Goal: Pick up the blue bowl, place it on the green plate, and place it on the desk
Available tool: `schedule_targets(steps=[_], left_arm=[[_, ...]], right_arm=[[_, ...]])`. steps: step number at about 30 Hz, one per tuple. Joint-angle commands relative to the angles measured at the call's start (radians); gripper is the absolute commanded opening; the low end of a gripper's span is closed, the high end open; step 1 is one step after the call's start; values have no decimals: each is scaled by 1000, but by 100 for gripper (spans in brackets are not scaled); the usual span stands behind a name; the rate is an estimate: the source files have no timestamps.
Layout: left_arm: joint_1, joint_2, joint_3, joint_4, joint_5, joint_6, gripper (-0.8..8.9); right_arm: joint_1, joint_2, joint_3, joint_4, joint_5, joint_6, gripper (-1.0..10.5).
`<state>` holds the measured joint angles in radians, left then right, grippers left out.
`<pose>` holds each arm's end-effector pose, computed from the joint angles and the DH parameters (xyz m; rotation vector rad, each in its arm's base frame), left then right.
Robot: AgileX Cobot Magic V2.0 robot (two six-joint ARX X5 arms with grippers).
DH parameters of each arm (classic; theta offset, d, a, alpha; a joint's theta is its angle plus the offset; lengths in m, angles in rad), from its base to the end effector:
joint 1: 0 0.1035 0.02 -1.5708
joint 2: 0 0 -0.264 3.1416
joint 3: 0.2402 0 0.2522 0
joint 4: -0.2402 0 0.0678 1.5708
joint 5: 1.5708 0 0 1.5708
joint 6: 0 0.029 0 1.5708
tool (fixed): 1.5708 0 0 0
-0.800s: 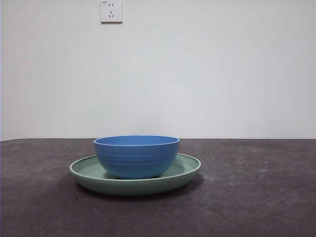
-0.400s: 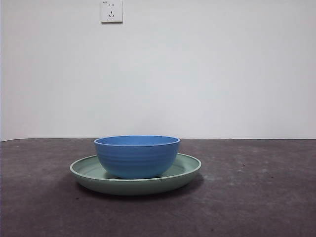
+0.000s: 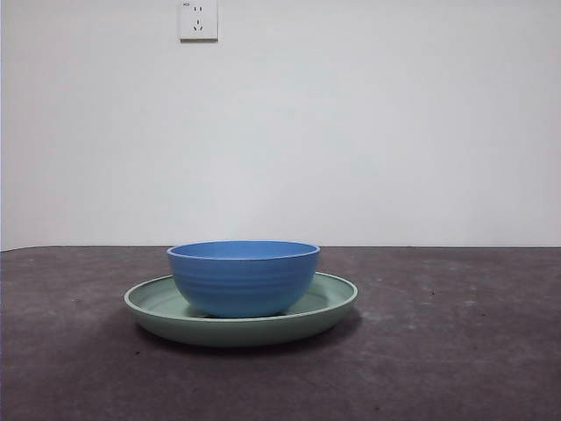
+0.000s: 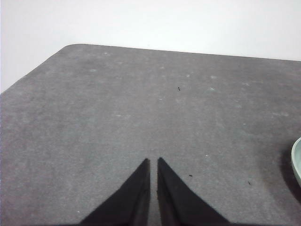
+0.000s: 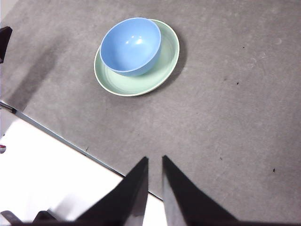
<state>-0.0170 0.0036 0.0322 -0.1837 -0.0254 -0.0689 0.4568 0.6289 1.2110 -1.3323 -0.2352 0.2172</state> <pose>0.0948 -0.0009 0.1565 -0.0655 0.1547 0.0137 0.0404 0.0274 0.3781 0.1140 0.8272 0.5726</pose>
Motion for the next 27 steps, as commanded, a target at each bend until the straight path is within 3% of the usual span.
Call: schedule_targets(steps=[1, 3, 7, 12, 15, 20, 27], left_arm=[[1, 0, -21, -6, -8, 5, 27], [1, 0, -21, -6, -8, 5, 27], [1, 0, -21, -6, -8, 5, 27], [1, 0, -21, -6, -8, 5, 27], [1, 0, -21, -6, -8, 5, 28], [1, 0, -21, -6, -8, 5, 27], [1, 0, -21, -6, -8, 5, 27]], right_arm=[[3, 3, 14, 8, 1, 10, 44], [-27, 3, 11, 9, 4, 6, 44], [-159, -28, -34, 47, 0, -211, 44], [-319, -187, -283, 359, 8, -377, 44], [-384, -316, -492, 600, 7, -393, 44], [-464, -479, -757, 875, 2, -354, 44], [-509, -549, -986, 1077, 5, -346, 44]])
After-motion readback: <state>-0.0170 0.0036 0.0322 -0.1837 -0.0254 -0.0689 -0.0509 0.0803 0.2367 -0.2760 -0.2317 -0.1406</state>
